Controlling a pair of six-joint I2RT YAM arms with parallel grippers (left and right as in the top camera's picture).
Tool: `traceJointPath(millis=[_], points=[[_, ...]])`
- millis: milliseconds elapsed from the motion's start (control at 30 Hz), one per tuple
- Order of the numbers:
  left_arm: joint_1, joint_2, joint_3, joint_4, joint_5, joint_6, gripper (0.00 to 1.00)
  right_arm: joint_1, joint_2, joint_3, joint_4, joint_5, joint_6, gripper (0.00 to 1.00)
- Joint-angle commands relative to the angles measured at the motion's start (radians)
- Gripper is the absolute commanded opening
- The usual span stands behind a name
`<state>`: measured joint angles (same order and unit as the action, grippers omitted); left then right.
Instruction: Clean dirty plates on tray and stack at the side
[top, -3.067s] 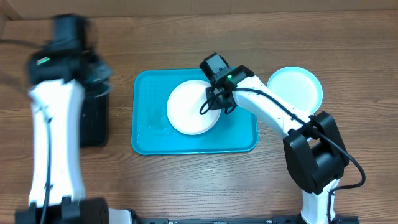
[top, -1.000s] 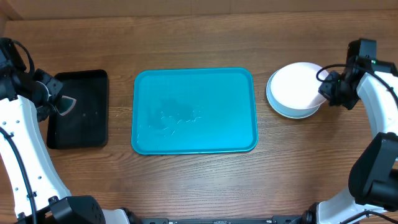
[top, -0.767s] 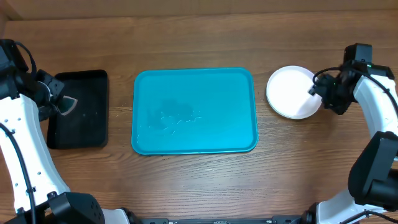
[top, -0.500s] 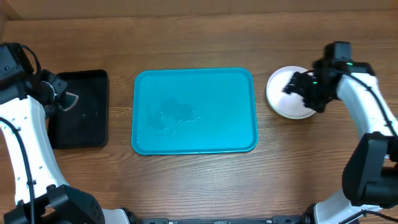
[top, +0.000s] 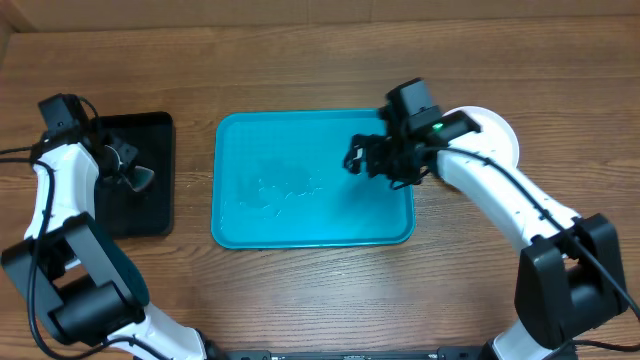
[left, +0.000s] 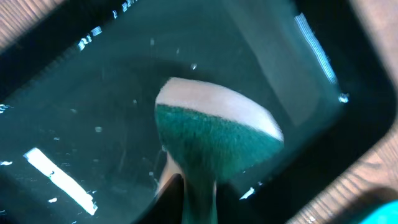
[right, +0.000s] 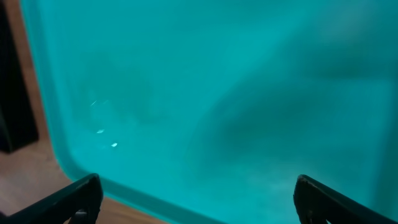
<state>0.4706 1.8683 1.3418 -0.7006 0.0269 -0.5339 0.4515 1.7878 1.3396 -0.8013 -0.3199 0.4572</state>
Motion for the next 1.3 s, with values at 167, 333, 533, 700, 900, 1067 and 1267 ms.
traceJointPath(millis=[167,333,533,700,900,1067,1267], points=[[0.002,0.014,0.025,0.003,0.028,0.021,0.49,0.090,-0.124,0.003,-0.005,0.106,0.042,1.00],[0.002,-0.013,0.138,-0.151,0.034,0.022,0.47,0.090,-0.229,0.003,-0.055,0.136,0.042,1.00],[0.002,-0.095,0.309,-0.435,0.221,0.152,1.00,0.092,-0.428,0.003,-0.151,0.241,0.042,1.00],[0.000,-0.288,0.312,-0.512,0.333,0.214,1.00,0.093,-0.595,0.003,-0.333,0.310,0.059,1.00],[0.000,-0.586,0.281,-0.635,0.338,0.275,1.00,0.123,-0.808,-0.019,-0.444,0.320,0.066,1.00],[0.000,-0.887,0.143,-0.651,0.341,0.302,0.99,0.157,-1.020,-0.147,-0.426,0.366,0.076,1.00],[0.000,-1.222,0.020,-0.620,0.288,0.302,1.00,0.156,-1.143,-0.254,-0.386,0.391,0.074,1.00]])
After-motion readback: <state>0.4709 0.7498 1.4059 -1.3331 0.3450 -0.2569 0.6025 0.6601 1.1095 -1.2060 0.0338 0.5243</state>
